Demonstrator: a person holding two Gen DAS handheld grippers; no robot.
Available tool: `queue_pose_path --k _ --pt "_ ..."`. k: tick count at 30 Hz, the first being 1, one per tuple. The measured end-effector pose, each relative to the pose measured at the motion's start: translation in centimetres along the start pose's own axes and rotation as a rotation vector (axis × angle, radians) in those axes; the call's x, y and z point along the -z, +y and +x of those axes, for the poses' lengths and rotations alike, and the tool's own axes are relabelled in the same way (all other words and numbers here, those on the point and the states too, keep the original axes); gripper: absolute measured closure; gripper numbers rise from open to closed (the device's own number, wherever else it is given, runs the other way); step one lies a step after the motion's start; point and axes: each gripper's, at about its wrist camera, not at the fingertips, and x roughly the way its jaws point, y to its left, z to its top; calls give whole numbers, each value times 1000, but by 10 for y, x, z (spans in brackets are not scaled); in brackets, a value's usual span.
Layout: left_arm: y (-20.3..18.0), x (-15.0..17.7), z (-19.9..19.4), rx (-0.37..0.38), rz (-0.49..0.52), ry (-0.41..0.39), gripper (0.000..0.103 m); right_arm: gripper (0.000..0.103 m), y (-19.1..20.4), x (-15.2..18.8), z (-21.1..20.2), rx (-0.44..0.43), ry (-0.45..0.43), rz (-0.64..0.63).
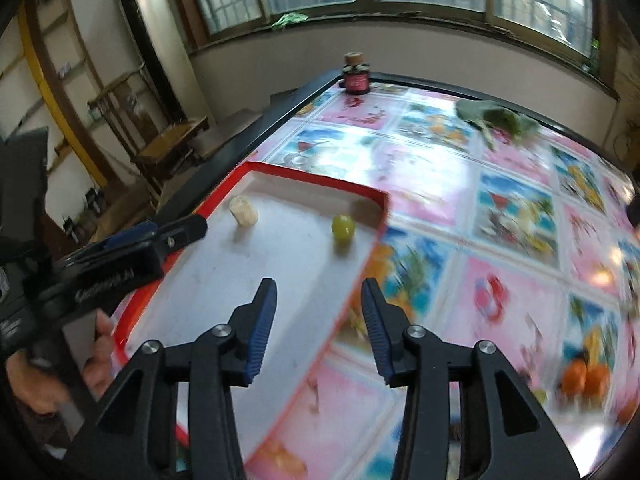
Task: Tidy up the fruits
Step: 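Open both tools to drop the grape and white slice into the tray, then grasp a red date with the right tool while the left tool grasps a white cylinder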
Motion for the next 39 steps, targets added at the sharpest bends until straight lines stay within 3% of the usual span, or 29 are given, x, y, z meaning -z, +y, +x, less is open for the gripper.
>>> queue_pose_path --k 8,10,13,17,20,30,39 --pt "-27 27 -21 119 -13 -30 23 46 -58 62 -69 93 -53 125" --pt "-41 36 -23 135 -7 6 23 38 -76 80 -82 143 -61 149" --pt "-70 50 -25 102 103 38 23 36 -105 109 -94 209 -44 185" --pt "-107 70 -25 68 216 63 23 36 -139 136 -93 232 13 218" --pt "-122 82 -19 66 218 119 23 36 -152 148 -87 198 34 240" --pt "-155 110 -25 7 355 106 23 36 -121 140 -51 16 68 72" --pt "-157 112 -26 -15 390 102 23 66 -117 134 -28 -33 117 25"
